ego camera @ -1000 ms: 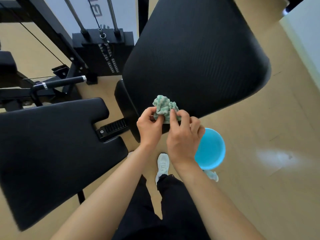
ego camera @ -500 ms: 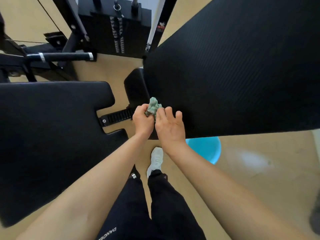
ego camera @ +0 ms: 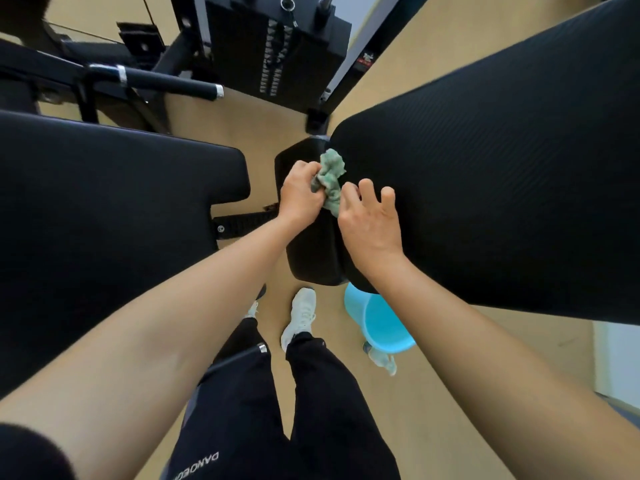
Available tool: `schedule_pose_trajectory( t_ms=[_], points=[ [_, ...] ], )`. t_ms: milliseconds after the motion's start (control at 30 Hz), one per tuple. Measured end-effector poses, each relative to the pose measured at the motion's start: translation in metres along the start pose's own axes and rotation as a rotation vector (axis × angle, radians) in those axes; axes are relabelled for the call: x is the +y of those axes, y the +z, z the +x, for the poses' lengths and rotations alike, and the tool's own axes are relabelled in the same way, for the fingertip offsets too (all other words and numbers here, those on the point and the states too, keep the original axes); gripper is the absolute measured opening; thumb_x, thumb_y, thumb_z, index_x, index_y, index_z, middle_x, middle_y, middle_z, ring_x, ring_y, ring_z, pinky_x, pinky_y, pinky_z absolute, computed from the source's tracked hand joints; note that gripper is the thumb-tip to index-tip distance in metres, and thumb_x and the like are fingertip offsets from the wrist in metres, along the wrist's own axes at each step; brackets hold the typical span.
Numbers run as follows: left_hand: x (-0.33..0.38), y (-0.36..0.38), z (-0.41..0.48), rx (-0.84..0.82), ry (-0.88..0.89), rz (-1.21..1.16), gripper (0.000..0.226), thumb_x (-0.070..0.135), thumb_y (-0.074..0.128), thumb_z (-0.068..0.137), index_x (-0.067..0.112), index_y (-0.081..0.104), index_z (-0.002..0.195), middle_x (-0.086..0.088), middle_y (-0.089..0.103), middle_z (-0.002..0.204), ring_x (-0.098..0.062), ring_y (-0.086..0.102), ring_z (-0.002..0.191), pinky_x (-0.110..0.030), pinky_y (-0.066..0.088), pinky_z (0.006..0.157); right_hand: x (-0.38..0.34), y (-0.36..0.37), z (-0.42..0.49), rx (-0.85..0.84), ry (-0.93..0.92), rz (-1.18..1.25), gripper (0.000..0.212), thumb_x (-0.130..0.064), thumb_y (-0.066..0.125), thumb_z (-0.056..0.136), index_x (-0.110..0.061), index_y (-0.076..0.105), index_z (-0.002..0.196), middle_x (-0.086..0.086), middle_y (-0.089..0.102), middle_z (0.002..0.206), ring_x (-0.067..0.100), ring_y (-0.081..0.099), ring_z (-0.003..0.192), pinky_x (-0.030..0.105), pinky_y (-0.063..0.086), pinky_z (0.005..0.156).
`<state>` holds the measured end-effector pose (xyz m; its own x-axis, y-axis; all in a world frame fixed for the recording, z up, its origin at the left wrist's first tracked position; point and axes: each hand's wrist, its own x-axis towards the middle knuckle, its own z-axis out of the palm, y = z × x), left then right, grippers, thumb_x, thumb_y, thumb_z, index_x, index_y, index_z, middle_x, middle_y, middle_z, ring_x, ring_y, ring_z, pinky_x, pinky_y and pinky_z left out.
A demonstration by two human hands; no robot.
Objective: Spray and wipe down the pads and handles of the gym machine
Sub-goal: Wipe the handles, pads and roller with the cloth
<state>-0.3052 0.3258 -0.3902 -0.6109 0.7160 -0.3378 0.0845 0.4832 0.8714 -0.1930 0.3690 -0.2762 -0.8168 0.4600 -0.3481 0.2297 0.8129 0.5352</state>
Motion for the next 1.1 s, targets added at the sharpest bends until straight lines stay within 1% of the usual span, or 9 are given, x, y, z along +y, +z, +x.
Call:
schedule_pose_trajectory(
  t_ms=[167,267,400,500,600,733,900,1000,1100],
  points=[
    [-0.022,0.032,-0.073,-0.015,-0.070,-0.051,0.017,-0.002,0.064,0.086,0.011,0.064,0.097,-0.001,0.055,0.099,-0.016,0.054,0.085,-0.026,0.042,0.071,-0.014,0.016,-0.040,-0.027,-0.174,0.004,0.015,-0.020,0.065,0.080,-0.019,0.074,0.091,-0.003,0.057,0.090,0.021,0.052,0.093,0.039,0.033,0.081],
    [-0.037,0.046,-0.106,0.011,-0.215,-0.148,0.018,-0.003,0.063,0.088,0.013,0.064,0.097,0.000,0.059,0.094,-0.015,0.054,0.082,-0.023,0.041,0.070,-0.018,0.022,-0.045,-0.039,-0.291,-0.005,0.012,-0.025,0.073,0.080,-0.020,0.074,0.091,-0.003,0.057,0.087,0.020,0.053,0.090,0.039,0.034,0.082],
    [-0.061,0.049,-0.104,0.017,-0.342,-0.203,0.006,0.010,0.064,0.095,0.012,0.066,0.100,-0.005,0.065,0.095,-0.021,0.059,0.088,-0.030,0.044,0.076,-0.012,0.014,-0.006,-0.095,-0.370,-0.003,0.015,-0.026,0.066,0.092,-0.020,0.072,0.104,0.000,0.055,0.107,0.025,0.049,0.112,0.042,0.038,0.094],
    [-0.074,0.045,-0.069,0.108,-0.354,-0.204,0.013,0.023,0.067,0.095,0.014,0.069,0.105,-0.005,0.065,0.101,-0.023,0.061,0.097,-0.041,0.053,0.085,-0.010,0.007,0.043,-0.081,-0.363,-0.051,0.020,-0.029,0.066,0.092,-0.021,0.072,0.110,0.001,0.053,0.115,0.028,0.044,0.120,0.045,0.036,0.098],
    [-0.078,0.034,-0.022,0.211,-0.337,-0.187,0.022,0.034,0.071,0.093,0.017,0.071,0.107,-0.003,0.063,0.105,-0.023,0.059,0.103,-0.048,0.054,0.090,-0.007,0.002,0.090,-0.064,-0.316,-0.100,0.022,-0.029,0.069,0.090,-0.022,0.071,0.110,0.001,0.056,0.109,0.029,0.045,0.119,0.047,0.035,0.099],
    [-0.068,0.015,0.032,0.327,-0.237,-0.296,0.026,0.028,0.075,0.090,0.020,0.064,0.112,0.001,0.059,0.113,-0.015,0.061,0.101,-0.040,0.057,0.091,0.002,-0.003,0.136,-0.017,-0.280,-0.071,0.020,-0.021,0.068,0.092,-0.016,0.071,0.111,0.007,0.063,0.111,0.033,0.048,0.116,0.049,0.037,0.100],
    [-0.063,0.013,0.043,0.519,-0.105,-0.163,0.030,0.035,0.076,0.084,0.023,0.060,0.107,0.007,0.049,0.108,-0.016,0.055,0.101,-0.031,0.052,0.083,0.011,0.001,0.153,0.067,-0.300,0.009,0.016,-0.018,0.068,0.094,-0.014,0.072,0.109,0.010,0.068,0.104,0.034,0.053,0.105,0.047,0.041,0.092],
    [-0.062,0.024,0.024,0.488,0.003,-0.219,0.020,0.023,0.071,0.089,0.019,0.061,0.106,0.005,0.053,0.108,-0.014,0.058,0.097,-0.038,0.056,0.082,0.013,0.001,0.148,0.069,-0.318,0.071,0.016,-0.021,0.071,0.093,-0.018,0.073,0.109,0.008,0.071,0.103,0.033,0.053,0.104,0.046,0.041,0.091],
    [-0.060,0.041,0.001,0.390,0.015,-0.296,0.025,0.024,0.061,0.097,0.015,0.066,0.120,-0.001,0.063,0.126,-0.016,0.059,0.119,-0.041,0.052,0.101,0.021,0.000,0.139,0.033,-0.398,0.074,0.018,-0.026,0.073,0.091,-0.021,0.073,0.108,0.005,0.069,0.107,0.032,0.049,0.110,0.046,0.038,0.092]
  ],
)
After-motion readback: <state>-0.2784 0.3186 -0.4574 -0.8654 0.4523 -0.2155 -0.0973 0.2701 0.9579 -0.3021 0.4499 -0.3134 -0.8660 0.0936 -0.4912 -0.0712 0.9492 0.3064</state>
